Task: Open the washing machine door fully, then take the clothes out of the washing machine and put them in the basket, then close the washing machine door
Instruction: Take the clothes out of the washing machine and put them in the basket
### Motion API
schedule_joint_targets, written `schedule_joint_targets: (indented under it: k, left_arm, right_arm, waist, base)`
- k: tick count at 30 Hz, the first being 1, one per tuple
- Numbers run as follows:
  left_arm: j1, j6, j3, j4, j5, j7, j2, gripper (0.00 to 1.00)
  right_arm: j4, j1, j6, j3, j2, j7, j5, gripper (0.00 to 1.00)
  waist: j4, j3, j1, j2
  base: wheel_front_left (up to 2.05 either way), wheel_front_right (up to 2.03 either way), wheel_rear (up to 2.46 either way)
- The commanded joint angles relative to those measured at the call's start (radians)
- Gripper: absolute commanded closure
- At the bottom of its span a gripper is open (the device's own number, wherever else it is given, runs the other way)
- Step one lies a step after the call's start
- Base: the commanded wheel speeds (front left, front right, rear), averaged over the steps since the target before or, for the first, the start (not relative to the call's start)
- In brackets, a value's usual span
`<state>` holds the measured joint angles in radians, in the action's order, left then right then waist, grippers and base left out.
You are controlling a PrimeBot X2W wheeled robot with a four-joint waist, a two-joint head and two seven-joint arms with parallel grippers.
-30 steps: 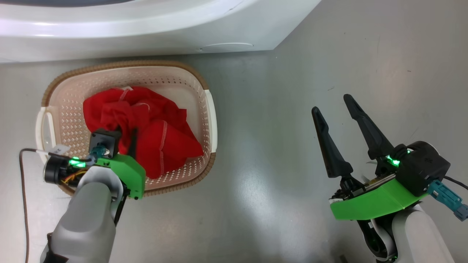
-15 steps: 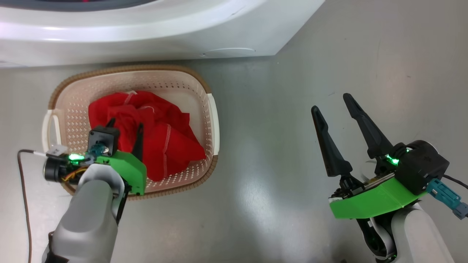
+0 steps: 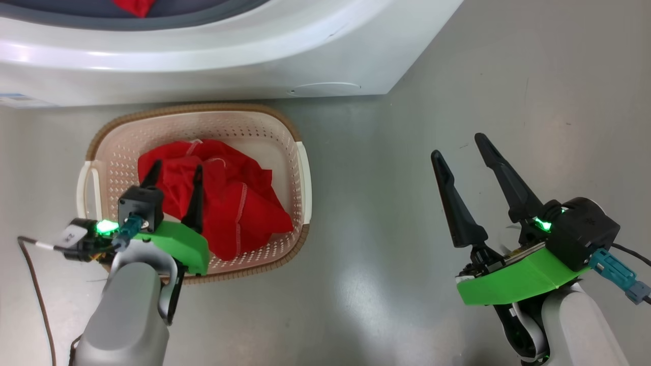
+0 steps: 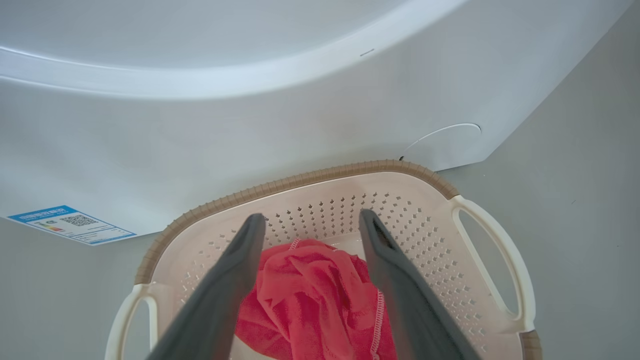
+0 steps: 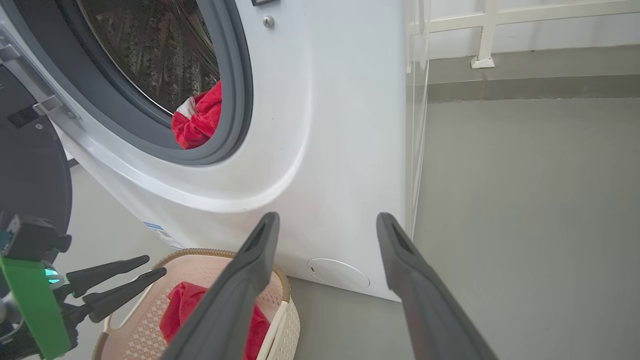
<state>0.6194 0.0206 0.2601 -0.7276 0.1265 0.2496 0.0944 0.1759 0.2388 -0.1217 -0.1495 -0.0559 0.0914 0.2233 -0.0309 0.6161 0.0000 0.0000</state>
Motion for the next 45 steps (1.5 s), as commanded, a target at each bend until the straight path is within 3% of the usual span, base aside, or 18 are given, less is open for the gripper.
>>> schedule_joint_targets:
  k: [1,22,32,45]
  left_arm:
    - [-0.034,-0.011,-0.032,0.035,0.0,0.012,0.03,0.0]
    - [-0.285,-0.026,-0.115,0.468,-0.012,0.012,0.006,0.0]
    - [-0.411,-0.027,-0.129,0.586,0.003,0.012,-0.005,0.0]
    - [-0.567,-0.063,-0.12,0.72,0.011,0.006,-0.012,0.0]
  right_arm:
    - [0.02,-0.012,-0.009,-0.027,0.006,0.01,0.008,0.0]
    - [-0.028,-0.045,-0.009,-0.015,0.006,0.035,0.028,0.0]
    - [-0.031,-0.09,-0.009,0.003,0.006,0.032,0.028,0.0]
    - [-0.015,-0.183,-0.009,0.056,0.006,0.016,0.043,0.0]
  waist:
    - [0.001,-0.005,0.0,0.0]
    - [0.005,-0.189,0.0,0.0]
    - [0.007,-0.291,0.0,0.0]
    - [0.006,-0.426,0.0,0.0]
  base:
    - [0.0,0.0,0.0]
    - [0.0,0.0,0.0]
    - [0.0,0.0,0.0]
    - [0.0,0.0,0.0]
